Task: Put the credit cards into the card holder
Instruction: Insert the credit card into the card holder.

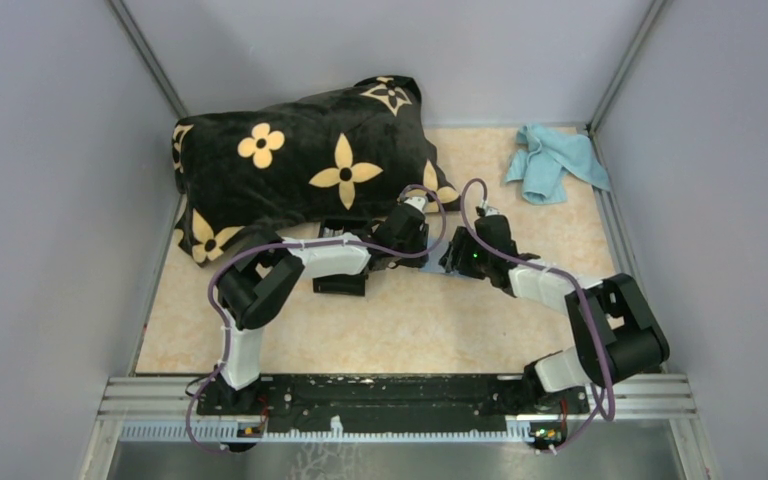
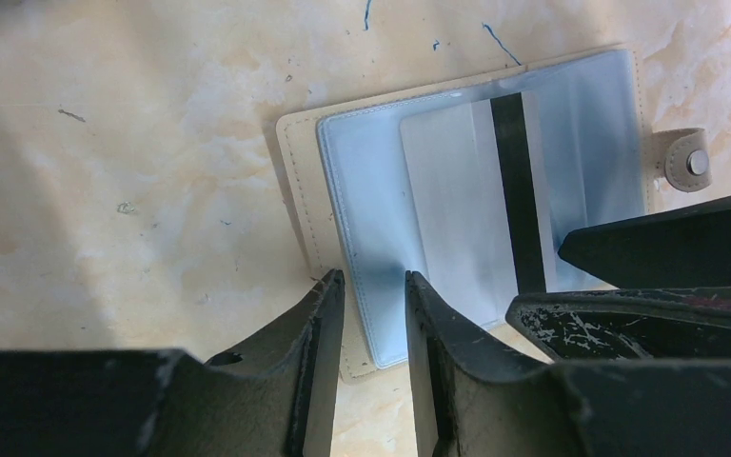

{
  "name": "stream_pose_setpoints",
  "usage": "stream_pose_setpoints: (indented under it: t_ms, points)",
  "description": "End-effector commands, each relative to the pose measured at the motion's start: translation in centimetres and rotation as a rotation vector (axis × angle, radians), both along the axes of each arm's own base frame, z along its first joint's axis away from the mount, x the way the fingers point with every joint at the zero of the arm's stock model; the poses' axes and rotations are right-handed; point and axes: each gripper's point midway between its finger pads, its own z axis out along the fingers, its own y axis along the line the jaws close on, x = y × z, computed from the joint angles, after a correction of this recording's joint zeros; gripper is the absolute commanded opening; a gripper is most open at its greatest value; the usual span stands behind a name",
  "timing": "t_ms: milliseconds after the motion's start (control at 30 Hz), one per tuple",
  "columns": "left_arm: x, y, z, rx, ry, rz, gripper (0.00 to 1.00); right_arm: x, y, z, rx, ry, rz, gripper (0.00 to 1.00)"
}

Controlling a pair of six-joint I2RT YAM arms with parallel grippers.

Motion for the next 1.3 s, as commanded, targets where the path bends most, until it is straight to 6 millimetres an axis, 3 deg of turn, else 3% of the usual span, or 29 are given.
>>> stream_pose_setpoints:
  t_ms: [0, 633, 1267]
  points:
    - [-3.0, 3.9, -4.5, 0.163, 0.127, -0.005, 0.38, -1.1, -2.5, -1.3, -0.133, 0.062, -0.032, 0.53]
    - [-3.2, 4.2, -4.8, 0.164, 0.131, -0.007, 0.38, 1.1, -0.6, -0.4, -0.077, 0.036, -0.015, 0.41]
    - [-3.0, 4.2, -4.1, 0.149, 0.119, -0.003, 0.38, 1.7, 2.9, -0.8, -0.065, 0.046, 0.038, 0.39]
